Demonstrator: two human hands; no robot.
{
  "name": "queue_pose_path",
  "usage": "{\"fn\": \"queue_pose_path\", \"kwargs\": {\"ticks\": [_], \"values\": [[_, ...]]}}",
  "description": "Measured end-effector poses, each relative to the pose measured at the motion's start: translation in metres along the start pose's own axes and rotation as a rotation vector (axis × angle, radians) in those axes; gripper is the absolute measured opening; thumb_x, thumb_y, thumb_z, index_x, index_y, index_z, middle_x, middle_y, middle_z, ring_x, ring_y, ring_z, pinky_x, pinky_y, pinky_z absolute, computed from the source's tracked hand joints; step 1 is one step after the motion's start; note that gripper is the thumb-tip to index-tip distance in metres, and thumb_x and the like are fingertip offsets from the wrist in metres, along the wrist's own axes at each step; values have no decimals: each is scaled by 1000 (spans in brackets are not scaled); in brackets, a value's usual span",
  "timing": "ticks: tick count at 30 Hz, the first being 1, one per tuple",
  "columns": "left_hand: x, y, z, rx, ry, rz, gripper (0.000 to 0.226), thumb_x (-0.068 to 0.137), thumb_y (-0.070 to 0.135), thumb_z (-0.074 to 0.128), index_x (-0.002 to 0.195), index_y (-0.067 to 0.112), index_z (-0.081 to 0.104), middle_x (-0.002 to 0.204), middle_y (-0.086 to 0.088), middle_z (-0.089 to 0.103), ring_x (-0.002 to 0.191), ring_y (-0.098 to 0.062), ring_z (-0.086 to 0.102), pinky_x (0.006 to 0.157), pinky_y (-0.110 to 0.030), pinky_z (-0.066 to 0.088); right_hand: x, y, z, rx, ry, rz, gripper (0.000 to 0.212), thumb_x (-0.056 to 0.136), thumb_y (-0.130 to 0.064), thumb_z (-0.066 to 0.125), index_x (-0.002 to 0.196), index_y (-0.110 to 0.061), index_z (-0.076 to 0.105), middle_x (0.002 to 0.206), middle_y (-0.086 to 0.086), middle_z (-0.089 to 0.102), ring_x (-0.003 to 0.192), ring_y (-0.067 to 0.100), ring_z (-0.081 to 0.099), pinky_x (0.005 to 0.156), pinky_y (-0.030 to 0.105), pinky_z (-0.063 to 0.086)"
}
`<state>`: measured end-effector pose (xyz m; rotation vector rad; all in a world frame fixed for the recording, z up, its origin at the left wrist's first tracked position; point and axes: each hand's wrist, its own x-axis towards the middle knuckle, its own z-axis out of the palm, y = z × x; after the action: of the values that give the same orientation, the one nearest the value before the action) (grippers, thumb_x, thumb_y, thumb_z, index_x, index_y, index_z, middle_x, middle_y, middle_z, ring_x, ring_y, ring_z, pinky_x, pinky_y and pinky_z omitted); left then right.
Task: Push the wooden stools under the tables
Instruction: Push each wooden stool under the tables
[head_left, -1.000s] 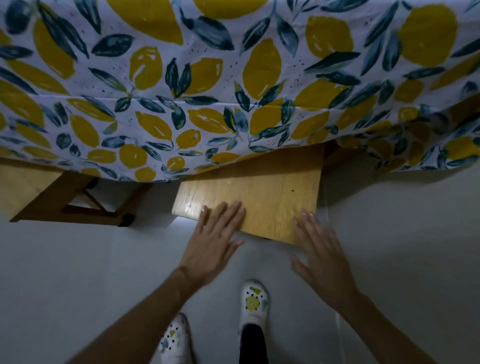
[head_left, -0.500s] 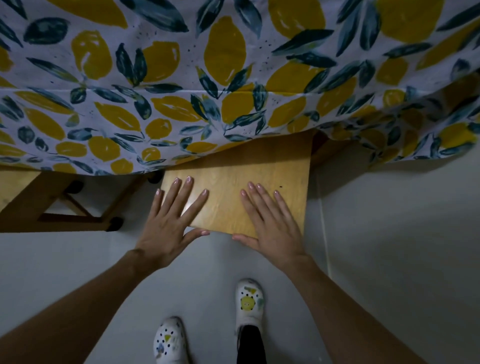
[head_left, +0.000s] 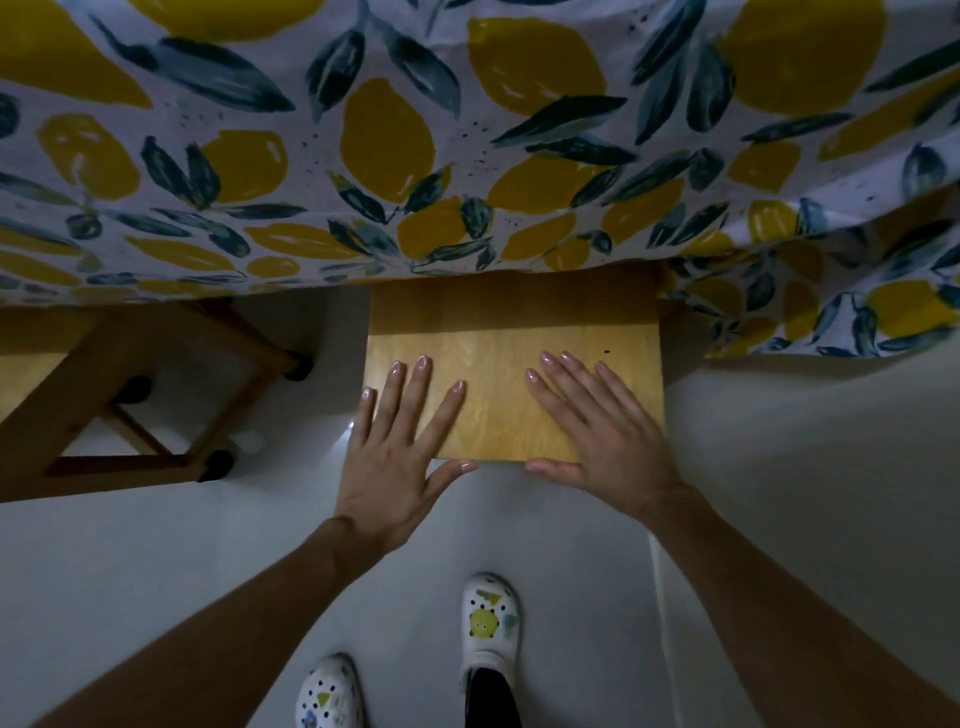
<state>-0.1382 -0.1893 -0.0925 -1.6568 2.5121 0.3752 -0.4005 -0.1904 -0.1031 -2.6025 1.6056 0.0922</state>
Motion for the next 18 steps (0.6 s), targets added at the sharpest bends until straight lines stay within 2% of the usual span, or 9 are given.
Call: {"fn": "queue_pose_path", "kwargs": {"ticks": [5, 13, 18], "values": [[20, 19, 3, -8, 13, -27, 73, 92, 66, 24, 151, 32, 1, 161, -6, -9, 147, -26, -12, 118, -46, -3, 6, 32, -2, -10, -39, -22, 87, 89, -75, 28, 154, -19, 13, 162, 5, 13, 150, 22, 9, 120, 46, 16], [21, 24, 3, -2, 18, -45, 73, 92, 66, 20, 152, 29, 2, 161, -8, -8, 147, -28, -11, 118, -46, -3, 9, 40, -2, 56, -4, -48, 86, 88, -74, 37, 153, -20, 20, 161, 6, 20, 149, 22, 14, 120, 46, 18], [20, 25, 2, -22, 10, -56, 74, 92, 66, 21, 152, 27, -1, 160, -8, -10, 147, -27, -13, 118, -48, -2, 9, 38, -5, 81, -12, -35, 86, 88, -74, 36, 154, -22, 17, 161, 4, 16, 149, 20, 11, 120, 45, 15]]}}
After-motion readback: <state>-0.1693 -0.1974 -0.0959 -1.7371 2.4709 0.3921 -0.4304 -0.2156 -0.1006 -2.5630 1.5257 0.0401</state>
